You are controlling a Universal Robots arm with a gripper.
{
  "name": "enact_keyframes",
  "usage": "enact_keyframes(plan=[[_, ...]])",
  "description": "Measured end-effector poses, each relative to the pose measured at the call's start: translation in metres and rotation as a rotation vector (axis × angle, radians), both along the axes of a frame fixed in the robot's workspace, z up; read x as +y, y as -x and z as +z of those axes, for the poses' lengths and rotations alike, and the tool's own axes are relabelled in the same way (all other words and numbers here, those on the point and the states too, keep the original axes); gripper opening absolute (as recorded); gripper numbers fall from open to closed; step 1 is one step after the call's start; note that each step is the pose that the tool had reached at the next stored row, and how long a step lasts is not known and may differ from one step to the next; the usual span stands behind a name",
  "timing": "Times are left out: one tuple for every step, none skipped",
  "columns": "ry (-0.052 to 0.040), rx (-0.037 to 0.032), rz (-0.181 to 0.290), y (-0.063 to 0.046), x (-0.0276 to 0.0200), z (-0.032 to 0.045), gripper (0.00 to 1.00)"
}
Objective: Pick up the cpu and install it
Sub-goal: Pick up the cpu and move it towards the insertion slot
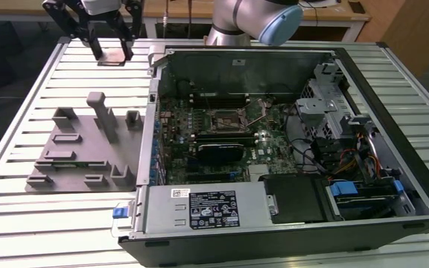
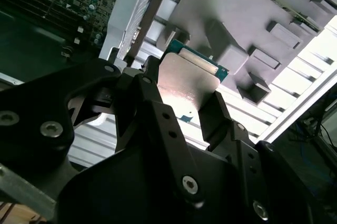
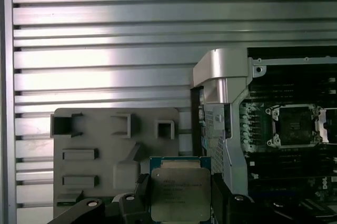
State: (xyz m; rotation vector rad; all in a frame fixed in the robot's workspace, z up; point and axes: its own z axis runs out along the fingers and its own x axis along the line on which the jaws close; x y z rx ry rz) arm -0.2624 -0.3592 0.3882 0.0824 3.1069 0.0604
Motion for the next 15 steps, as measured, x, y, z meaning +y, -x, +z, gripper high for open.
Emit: enact_keyframes(plan=[[0.0000, 0.0000, 0.000, -0.001, 0.0002, 0.0000, 0.55], [-0.0001, -0.0001, 0.000, -0.003, 0.0005, 0.0000, 0.55], [-0.0001, -0.0001, 0.000, -0.004, 0.0008, 0.0000, 0.55], [0.0000, -0.0001, 0.000, -0.005, 0.0011, 0.0000, 0.55], [-0.0001, -0.0001, 0.000, -0.006, 0.0014, 0.0000, 0.55], [0.0000, -0.0001, 0.000, -0.007, 0.0017, 0.0000, 0.55], [-0.0001, -0.0001, 0.000, -0.008, 0.0020, -0.0001, 0.55], [-0.0001, -0.0001, 0.000, -0.009, 0.0024, -0.0001, 0.55], [0.0000, -0.0001, 0.000, -0.011, 0.0027, 0.0000, 0.55], [0.0000, 0.0000, 0.000, -0.012, 0.0030, 0.0000, 0.55], [0.0000, 0.0000, 0.000, -0.013, 0.0033, 0.0000, 0.55], [0.0000, -0.0001, 0.000, -0.014, 0.0036, 0.0000, 0.55], [0.0000, 0.0000, 0.000, -0.015, 0.0039, 0.0000, 0.55], [0.0000, -0.0001, 0.000, -0.016, 0.0042, 0.0000, 0.55], [0.0000, 0.0000, 0.000, -0.018, 0.0044, 0.0000, 0.55]])
